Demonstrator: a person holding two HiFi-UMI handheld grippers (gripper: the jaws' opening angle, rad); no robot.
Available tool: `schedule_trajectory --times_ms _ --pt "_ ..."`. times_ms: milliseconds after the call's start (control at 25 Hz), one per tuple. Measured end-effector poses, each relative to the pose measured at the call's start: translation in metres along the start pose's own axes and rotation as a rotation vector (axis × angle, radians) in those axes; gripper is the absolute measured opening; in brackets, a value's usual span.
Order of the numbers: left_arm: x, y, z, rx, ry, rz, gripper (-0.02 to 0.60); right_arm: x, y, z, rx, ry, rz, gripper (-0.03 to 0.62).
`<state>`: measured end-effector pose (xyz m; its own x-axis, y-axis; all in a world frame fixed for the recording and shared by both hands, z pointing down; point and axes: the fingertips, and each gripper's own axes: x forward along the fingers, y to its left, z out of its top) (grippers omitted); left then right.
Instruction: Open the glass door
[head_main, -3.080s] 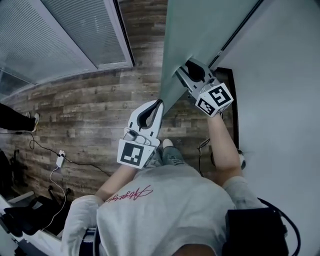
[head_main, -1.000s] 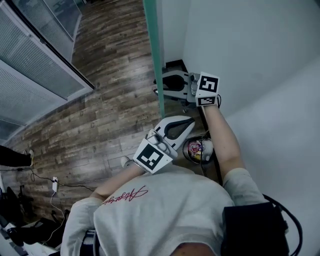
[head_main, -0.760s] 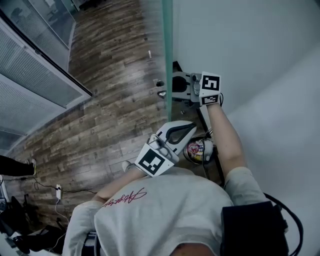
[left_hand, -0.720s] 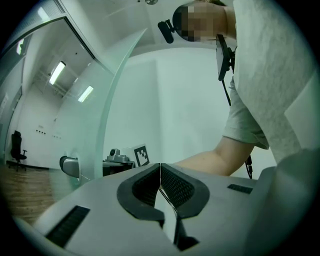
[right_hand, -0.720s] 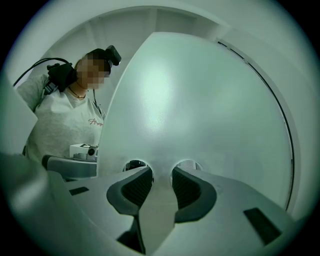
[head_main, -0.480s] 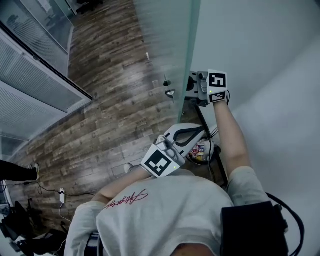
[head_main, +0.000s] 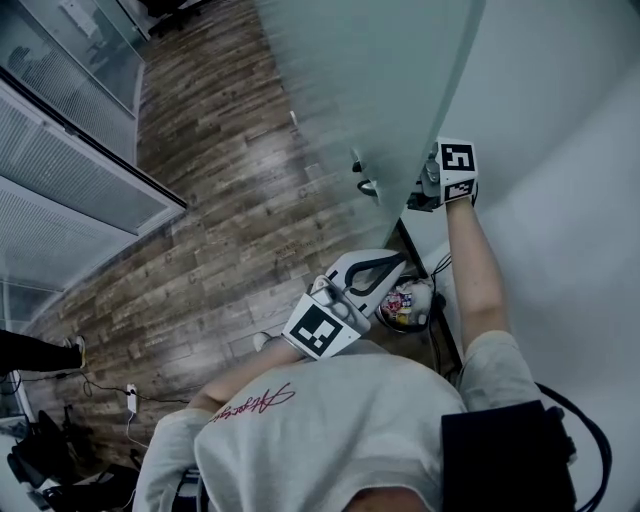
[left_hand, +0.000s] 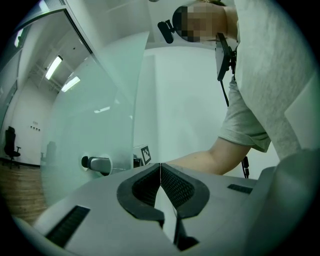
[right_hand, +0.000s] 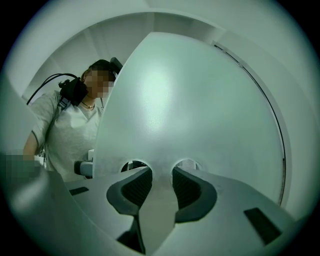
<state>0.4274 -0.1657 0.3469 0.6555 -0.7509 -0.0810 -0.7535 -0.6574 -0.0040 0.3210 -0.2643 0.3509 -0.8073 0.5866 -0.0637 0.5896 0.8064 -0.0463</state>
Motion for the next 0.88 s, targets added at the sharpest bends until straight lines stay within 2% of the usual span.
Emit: schedule_trajectory --times_ms 400,680,880 --pt "0.002 0.003 -0.006 -0.019 0.005 0.014 0.017 -0.025 0.001 0.011 -0.022 -0.015 -0.024 0.132" --pt "0.004 0.002 -0.006 0.004 0.023 0.009 0.017 -0.033 0.003 0.016 -0.029 -0.013 -0.035 0.132" --pt "0.005 0.006 -0.004 -0.013 0.011 0.018 0.017 -0.041 0.0 0.015 -0.029 0.011 -0.107 0.133"
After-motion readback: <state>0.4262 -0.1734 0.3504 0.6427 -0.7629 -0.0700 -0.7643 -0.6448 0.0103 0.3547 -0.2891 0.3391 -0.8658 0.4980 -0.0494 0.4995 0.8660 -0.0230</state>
